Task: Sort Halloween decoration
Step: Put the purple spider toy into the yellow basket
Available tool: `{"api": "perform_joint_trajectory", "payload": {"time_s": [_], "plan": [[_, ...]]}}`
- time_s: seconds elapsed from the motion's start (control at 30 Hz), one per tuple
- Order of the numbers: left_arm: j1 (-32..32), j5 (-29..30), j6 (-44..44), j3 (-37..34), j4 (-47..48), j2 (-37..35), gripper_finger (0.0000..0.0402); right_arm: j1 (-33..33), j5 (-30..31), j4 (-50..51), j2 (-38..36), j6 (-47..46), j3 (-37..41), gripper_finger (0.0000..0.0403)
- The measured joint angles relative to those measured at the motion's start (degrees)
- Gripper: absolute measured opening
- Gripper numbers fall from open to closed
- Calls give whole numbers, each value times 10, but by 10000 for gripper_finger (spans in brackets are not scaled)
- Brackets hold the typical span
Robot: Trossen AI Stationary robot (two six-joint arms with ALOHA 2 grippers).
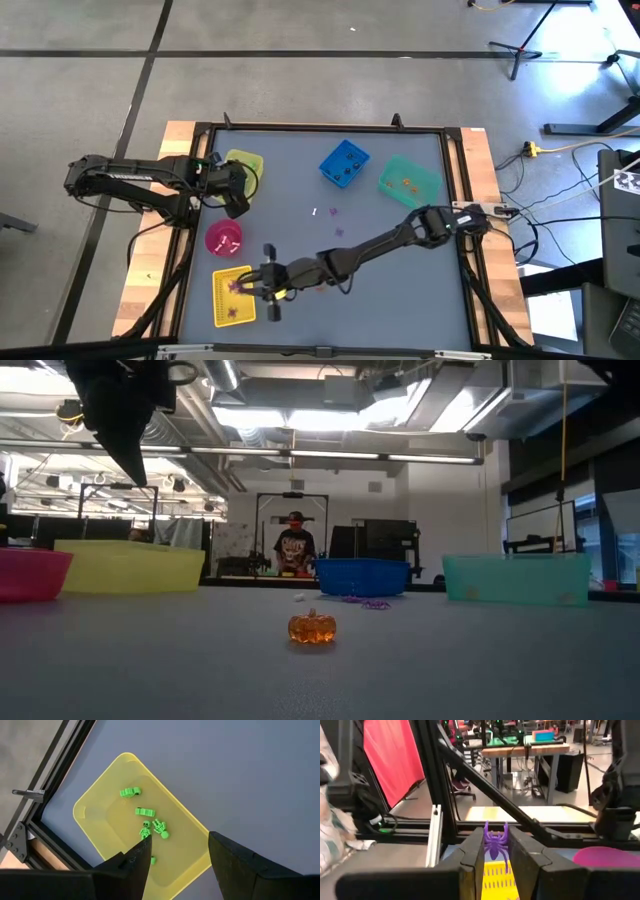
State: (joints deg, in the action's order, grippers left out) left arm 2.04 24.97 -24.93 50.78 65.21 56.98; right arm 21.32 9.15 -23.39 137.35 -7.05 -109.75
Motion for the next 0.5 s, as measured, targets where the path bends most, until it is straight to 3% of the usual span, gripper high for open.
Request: {"api": "perform_joint_trajectory", "payload": {"time_s": [0.2, 0.5], "plan": [[0, 0, 0, 0, -2, 0, 179, 0, 3, 29, 50, 0, -63, 78], [0, 0, 0, 0, -2, 0, 179, -4, -2, 40, 62, -2, -65, 81]]}}
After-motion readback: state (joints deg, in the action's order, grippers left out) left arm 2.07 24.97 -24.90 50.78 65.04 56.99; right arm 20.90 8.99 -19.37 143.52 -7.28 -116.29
